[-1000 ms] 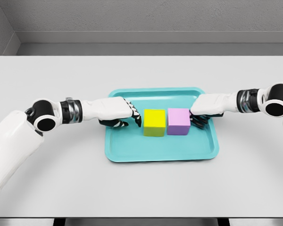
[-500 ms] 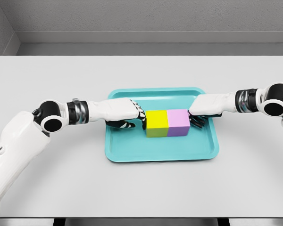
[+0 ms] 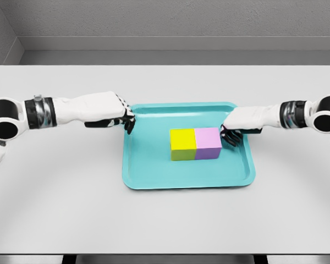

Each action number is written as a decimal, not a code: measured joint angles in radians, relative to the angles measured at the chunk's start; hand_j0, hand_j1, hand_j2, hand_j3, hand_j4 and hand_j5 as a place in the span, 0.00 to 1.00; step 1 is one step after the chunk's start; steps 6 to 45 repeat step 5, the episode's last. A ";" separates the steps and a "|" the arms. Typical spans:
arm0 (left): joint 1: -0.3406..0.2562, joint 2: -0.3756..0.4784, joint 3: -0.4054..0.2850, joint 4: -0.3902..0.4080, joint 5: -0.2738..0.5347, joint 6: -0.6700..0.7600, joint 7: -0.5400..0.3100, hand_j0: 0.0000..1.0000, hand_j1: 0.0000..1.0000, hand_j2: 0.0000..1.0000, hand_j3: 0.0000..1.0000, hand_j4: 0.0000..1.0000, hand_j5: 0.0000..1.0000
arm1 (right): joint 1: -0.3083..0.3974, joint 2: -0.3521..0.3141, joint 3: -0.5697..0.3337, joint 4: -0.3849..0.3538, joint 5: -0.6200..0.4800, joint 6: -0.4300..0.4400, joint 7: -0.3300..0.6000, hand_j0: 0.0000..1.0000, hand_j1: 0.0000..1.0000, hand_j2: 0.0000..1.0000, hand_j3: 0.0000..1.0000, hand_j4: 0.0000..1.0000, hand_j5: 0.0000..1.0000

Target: Push two cubes

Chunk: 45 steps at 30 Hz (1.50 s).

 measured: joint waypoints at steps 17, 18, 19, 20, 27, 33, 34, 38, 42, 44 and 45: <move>0.026 0.192 0.054 0.074 0.047 0.000 0.039 1.00 1.00 1.00 1.00 1.00 1.00 | -0.043 -0.005 -0.046 0.032 0.055 -0.007 -0.006 0.09 0.09 0.09 0.09 0.09 0.09; 0.026 0.192 0.054 0.074 0.047 0.000 0.039 1.00 1.00 1.00 1.00 1.00 1.00 | -0.043 -0.005 -0.046 0.032 0.055 -0.007 -0.006 0.09 0.09 0.09 0.09 0.09 0.09; 0.026 0.192 0.054 0.074 0.047 0.000 0.039 1.00 1.00 1.00 1.00 1.00 1.00 | -0.043 -0.005 -0.046 0.032 0.055 -0.007 -0.006 0.09 0.09 0.09 0.09 0.09 0.09; 0.026 0.192 0.054 0.074 0.047 0.000 0.039 1.00 1.00 1.00 1.00 1.00 1.00 | -0.043 -0.005 -0.046 0.032 0.055 -0.007 -0.006 0.09 0.09 0.09 0.09 0.09 0.09; 0.026 0.192 0.054 0.074 0.047 0.000 0.039 1.00 1.00 1.00 1.00 1.00 1.00 | -0.043 -0.005 -0.046 0.032 0.055 -0.007 -0.006 0.09 0.09 0.09 0.09 0.09 0.09; 0.026 0.192 0.054 0.074 0.047 0.000 0.039 1.00 1.00 1.00 1.00 1.00 1.00 | -0.043 -0.005 -0.046 0.032 0.055 -0.007 -0.006 0.09 0.09 0.09 0.09 0.09 0.09; 0.026 0.192 0.054 0.074 0.047 0.000 0.039 1.00 1.00 1.00 1.00 1.00 1.00 | -0.043 -0.005 -0.046 0.032 0.055 -0.007 -0.006 0.09 0.09 0.09 0.09 0.09 0.09; 0.026 0.192 0.054 0.074 0.047 0.000 0.039 1.00 1.00 1.00 1.00 1.00 1.00 | -0.043 -0.005 -0.046 0.032 0.055 -0.007 -0.006 0.09 0.09 0.09 0.09 0.09 0.09; 0.026 0.192 0.054 0.074 0.047 0.000 0.039 1.00 1.00 1.00 1.00 1.00 1.00 | -0.043 -0.005 -0.046 0.032 0.055 -0.007 -0.006 0.09 0.09 0.09 0.09 0.09 0.09; 0.026 0.192 0.054 0.074 0.047 0.000 0.039 1.00 1.00 1.00 1.00 1.00 1.00 | -0.043 -0.005 -0.046 0.032 0.055 -0.007 -0.006 0.09 0.09 0.09 0.09 0.09 0.09; 0.026 0.192 0.054 0.074 0.047 0.000 0.039 1.00 1.00 1.00 1.00 1.00 1.00 | -0.043 -0.005 -0.046 0.032 0.055 -0.007 -0.006 0.09 0.09 0.09 0.09 0.09 0.09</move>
